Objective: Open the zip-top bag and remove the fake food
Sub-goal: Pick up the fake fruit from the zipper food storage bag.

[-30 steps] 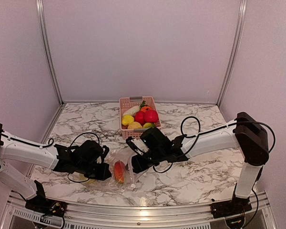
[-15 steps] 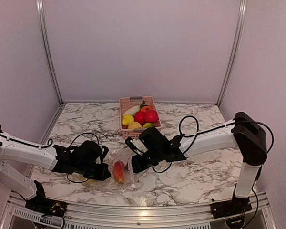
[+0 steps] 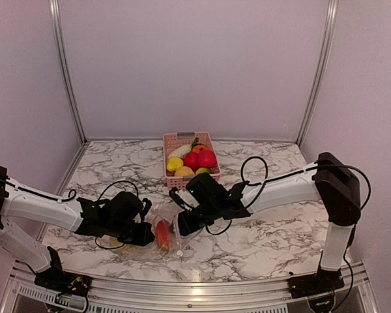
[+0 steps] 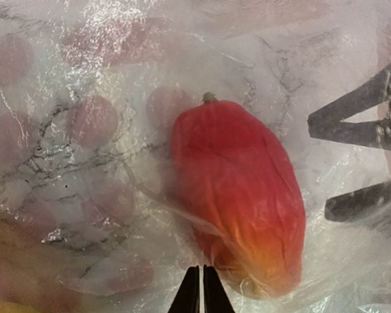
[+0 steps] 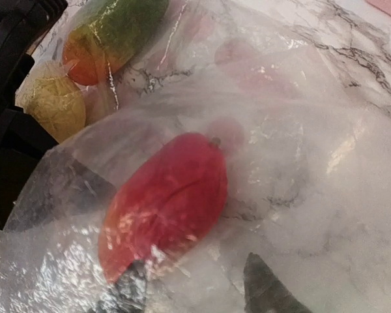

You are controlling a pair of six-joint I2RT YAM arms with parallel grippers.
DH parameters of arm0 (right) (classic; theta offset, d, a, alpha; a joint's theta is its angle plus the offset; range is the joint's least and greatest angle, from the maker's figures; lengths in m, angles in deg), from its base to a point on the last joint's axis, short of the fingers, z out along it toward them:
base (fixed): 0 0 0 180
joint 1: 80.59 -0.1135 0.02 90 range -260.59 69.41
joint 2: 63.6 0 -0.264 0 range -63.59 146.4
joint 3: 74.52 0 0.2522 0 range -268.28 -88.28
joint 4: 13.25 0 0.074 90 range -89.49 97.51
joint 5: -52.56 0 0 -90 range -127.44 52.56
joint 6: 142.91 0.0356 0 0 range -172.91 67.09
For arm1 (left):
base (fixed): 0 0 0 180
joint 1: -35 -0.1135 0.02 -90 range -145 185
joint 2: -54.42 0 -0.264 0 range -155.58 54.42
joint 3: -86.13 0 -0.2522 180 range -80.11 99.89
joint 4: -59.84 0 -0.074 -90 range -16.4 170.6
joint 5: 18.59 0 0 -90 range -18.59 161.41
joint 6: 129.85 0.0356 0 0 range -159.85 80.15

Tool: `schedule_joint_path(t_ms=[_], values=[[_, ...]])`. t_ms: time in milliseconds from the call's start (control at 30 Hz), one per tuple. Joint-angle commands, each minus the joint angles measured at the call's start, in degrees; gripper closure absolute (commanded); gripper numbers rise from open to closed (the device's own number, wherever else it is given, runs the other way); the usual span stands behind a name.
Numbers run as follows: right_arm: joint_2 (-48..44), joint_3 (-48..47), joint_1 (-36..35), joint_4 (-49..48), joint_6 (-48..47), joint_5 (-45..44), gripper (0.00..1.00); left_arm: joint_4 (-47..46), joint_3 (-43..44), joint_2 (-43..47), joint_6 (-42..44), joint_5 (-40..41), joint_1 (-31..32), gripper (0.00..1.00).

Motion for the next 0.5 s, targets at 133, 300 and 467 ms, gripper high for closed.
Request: schedule_joint_path(t_ms=[133,300,467], values=[[2.94,-3.26,-1.11,0.69,-0.53,1.05,0.51,1.06,1.29,-4.79,0.89,0.48,-0.19,0.96],[3.36,-4.45,-1.16,1.57,-1.62,0.53,0.51,0.04,2.24,-6.28,0.41,0.12,-0.35,0.96],[3.36,-4.60,-1.14,1.17,-1.16,0.28,0.51,-0.33,2.62,-7.12,0.02,0.05,-0.38,0.96]])
